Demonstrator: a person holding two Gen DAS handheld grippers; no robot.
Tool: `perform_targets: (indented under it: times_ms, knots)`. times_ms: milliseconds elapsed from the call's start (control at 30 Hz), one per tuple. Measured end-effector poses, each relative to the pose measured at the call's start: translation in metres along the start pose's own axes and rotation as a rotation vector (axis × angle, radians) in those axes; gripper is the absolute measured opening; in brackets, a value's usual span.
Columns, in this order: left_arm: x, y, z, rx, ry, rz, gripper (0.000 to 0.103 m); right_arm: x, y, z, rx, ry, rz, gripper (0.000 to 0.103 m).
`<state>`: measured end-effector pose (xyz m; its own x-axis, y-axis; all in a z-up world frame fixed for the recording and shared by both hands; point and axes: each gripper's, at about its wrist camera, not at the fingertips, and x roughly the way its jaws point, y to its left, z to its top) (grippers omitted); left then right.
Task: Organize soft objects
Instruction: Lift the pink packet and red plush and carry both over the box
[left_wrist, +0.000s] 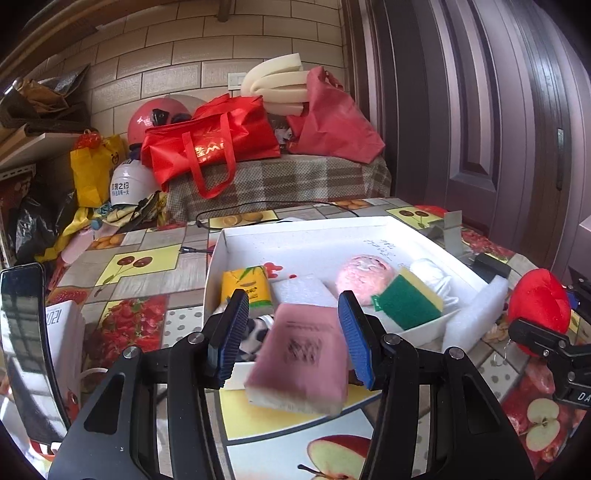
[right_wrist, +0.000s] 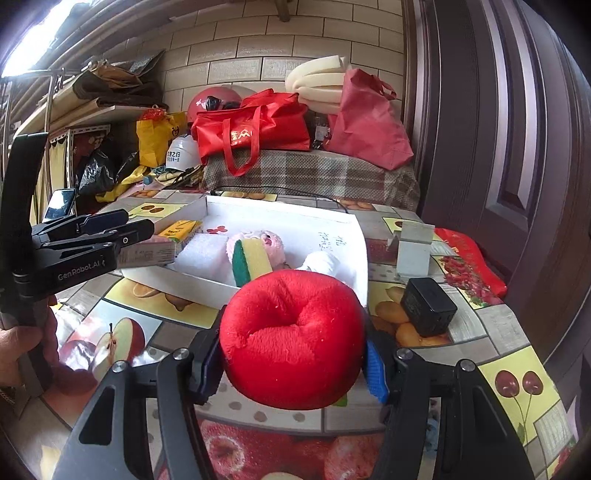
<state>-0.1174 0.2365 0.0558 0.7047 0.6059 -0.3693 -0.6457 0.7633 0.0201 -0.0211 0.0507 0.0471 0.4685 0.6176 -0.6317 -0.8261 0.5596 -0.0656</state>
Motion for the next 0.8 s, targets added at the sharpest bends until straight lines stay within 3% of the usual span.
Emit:
perform_targets:
  times_ms: [200,300,400,467,633,700,800]
  knots:
    - [0.009,0.016,0.003,-0.052,-0.002,0.021,0.051,0.022,0.020,0.015,0.015,-0.029,0.027,0.062]
    - [0.004,0.023,0.002,-0.083,-0.021,-0.008,0.051,0.032,0.024,0.020,0.030,-0.025,0.034,0.062]
    - [-0.004,0.024,-0.002,-0.049,0.018,-0.062,0.051,0.032,0.021,0.020,0.051,-0.031,0.037,0.062]
    - [-0.010,0.026,-0.009,-0.033,0.079,-0.138,0.057,0.029,0.017,0.019,0.077,-0.043,0.042,0.062]
    - [-0.033,0.043,-0.028,-0.076,0.173,-0.243,0.088,0.027,0.013,0.018,0.096,-0.049,0.051,0.062]
    - [-0.034,0.048,-0.036,-0.121,0.247,-0.281,0.095,0.025,0.014,0.018,0.091,-0.056,0.051,0.062]
    - [-0.034,0.047,-0.048,-0.194,0.332,-0.303,0.097,0.024,0.015,0.019,0.085,-0.065,0.052,0.062]
